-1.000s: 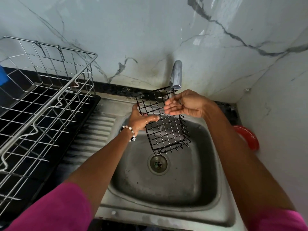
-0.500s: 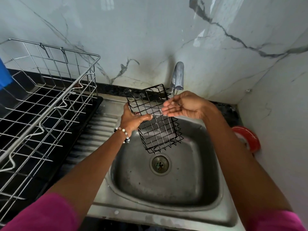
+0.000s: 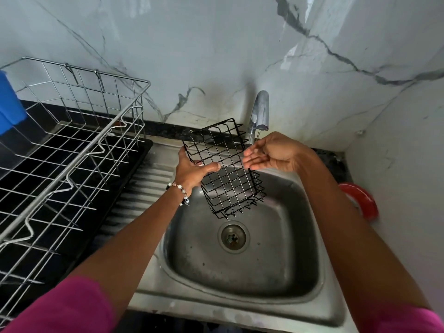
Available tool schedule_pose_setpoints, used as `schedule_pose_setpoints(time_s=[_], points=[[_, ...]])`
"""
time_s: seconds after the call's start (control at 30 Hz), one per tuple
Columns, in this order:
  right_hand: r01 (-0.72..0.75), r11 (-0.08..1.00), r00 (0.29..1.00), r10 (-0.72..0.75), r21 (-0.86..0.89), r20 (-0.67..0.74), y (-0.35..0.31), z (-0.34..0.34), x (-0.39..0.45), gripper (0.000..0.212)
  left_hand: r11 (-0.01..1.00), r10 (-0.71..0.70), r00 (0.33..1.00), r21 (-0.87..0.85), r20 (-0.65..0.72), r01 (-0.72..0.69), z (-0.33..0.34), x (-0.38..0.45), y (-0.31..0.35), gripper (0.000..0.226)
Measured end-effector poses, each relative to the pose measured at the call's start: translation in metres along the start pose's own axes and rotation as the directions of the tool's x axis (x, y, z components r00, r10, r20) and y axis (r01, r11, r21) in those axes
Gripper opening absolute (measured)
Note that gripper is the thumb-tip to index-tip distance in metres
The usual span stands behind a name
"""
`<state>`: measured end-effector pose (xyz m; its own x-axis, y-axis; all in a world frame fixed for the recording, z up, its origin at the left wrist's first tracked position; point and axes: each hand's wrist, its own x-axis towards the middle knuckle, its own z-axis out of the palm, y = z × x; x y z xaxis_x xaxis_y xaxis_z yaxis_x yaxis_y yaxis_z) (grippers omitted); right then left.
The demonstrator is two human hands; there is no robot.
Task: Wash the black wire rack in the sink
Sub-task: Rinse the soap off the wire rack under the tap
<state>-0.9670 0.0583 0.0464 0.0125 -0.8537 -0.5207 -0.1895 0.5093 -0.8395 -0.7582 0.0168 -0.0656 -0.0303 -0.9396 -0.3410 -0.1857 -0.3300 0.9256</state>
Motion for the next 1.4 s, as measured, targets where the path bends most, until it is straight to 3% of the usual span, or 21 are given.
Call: schedule_pose_setpoints(time_s=[0.17, 0.27, 0.43, 0.53, 0.8, 0.93, 1.07, 1.2, 1.33, 1.4], points=[[-0.007, 0.997, 0.999, 0.004, 0.072, 0.039, -0.002, -0.002, 0.001, 0.027, 1.000, -0.017, 1.000, -0.026, 0.013, 0.018, -0.004, -0.001, 0.001, 0.143], [0.010, 1.000, 0.998, -0.009, 0.021, -0.062, -0.004, -0.004, 0.001, 0.026, 1.000, -0.012, 0.998, -0.026, 0.059, 0.013, -0.009, 0.003, -0.007, 0.148], [0.100, 0.945, 0.995, -0.088, 0.311, -0.053, -0.007, -0.004, 0.007, 0.030, 1.000, -0.018, 0.993, -0.015, 0.114, 0.020, -0.015, 0.007, -0.019, 0.138], [0.081, 0.962, 0.995, -0.064, 0.260, -0.074, -0.003, -0.007, 0.007, 0.029, 1.000, 0.002, 0.988, -0.012, 0.156, 0.000, -0.013, 0.006, -0.021, 0.124], [0.052, 0.965, 0.996, -0.031, 0.255, -0.085, -0.004, -0.019, 0.004, 0.028, 0.998, 0.014, 0.978, 0.061, 0.209, -0.028, -0.009, 0.010, -0.030, 0.122], [-0.010, 0.993, 0.989, 0.027, 0.115, -0.148, 0.001, -0.021, 0.005, 0.025, 0.995, 0.018, 0.979, 0.097, 0.205, -0.038, -0.006, 0.008, -0.032, 0.138], [0.073, 0.948, 0.991, -0.034, 0.308, -0.131, -0.005, -0.023, 0.003, 0.026, 0.977, 0.015, 0.976, 0.206, 0.218, -0.061, -0.002, 0.004, -0.031, 0.136], [0.051, 0.974, 0.983, -0.010, 0.222, -0.184, -0.009, -0.014, 0.006, 0.025, 0.903, 0.061, 0.964, 0.397, 0.258, -0.163, 0.007, -0.004, -0.025, 0.145], [0.036, 0.950, 0.999, -0.030, 0.311, -0.022, -0.011, -0.008, 0.004, 0.026, 0.763, 0.114, 0.936, 0.573, 0.333, -0.297, 0.017, -0.013, -0.018, 0.145], [0.022, 0.965, 0.998, -0.008, 0.260, -0.055, -0.008, -0.009, 0.005, 0.024, 0.697, 0.127, 0.925, 0.631, 0.359, -0.340, 0.020, -0.014, -0.017, 0.148]])
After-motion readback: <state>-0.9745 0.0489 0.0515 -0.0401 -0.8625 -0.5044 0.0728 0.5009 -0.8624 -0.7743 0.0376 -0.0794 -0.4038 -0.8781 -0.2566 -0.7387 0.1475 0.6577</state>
